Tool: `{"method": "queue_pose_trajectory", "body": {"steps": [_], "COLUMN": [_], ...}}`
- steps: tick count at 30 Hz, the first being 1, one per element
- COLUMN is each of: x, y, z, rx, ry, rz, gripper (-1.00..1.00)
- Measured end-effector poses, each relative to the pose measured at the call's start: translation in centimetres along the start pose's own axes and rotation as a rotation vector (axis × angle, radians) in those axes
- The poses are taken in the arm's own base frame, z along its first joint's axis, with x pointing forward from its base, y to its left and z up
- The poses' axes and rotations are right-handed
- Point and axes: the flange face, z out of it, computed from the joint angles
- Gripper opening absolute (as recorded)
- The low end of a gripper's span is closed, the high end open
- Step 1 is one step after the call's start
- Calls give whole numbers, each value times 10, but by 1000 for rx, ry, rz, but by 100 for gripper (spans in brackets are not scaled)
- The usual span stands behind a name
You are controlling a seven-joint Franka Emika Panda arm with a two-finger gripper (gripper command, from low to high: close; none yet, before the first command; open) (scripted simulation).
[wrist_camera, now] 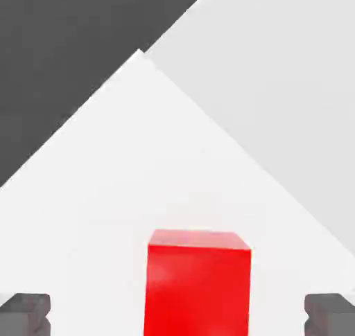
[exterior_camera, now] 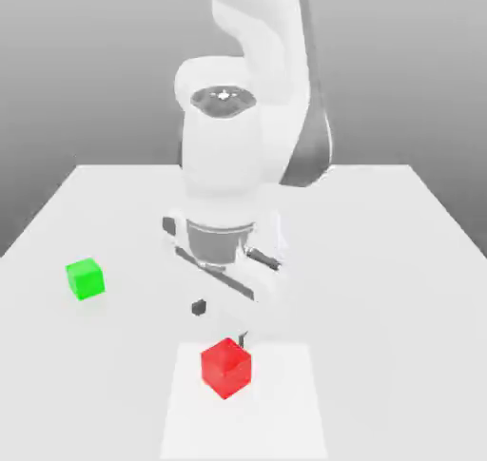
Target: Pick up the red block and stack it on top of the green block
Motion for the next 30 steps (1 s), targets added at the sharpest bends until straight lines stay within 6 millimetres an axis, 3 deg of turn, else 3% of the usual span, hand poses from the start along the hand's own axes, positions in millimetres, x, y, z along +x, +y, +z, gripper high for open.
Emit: {"method": "queue_pose_trajectory", "body": {"steps": [9,10,17,24,30], "x": [0,0,0,0,4], "y": [3,4,4,-1,7], "z": [54,59,59,19,-6], "rx": [-6,-7,-5,2,-11], "ry": [-3,-3,-3,-4,8], "rz": [7,5,6,9,29], "gripper": [0,-100,-100,-100,-100]}}
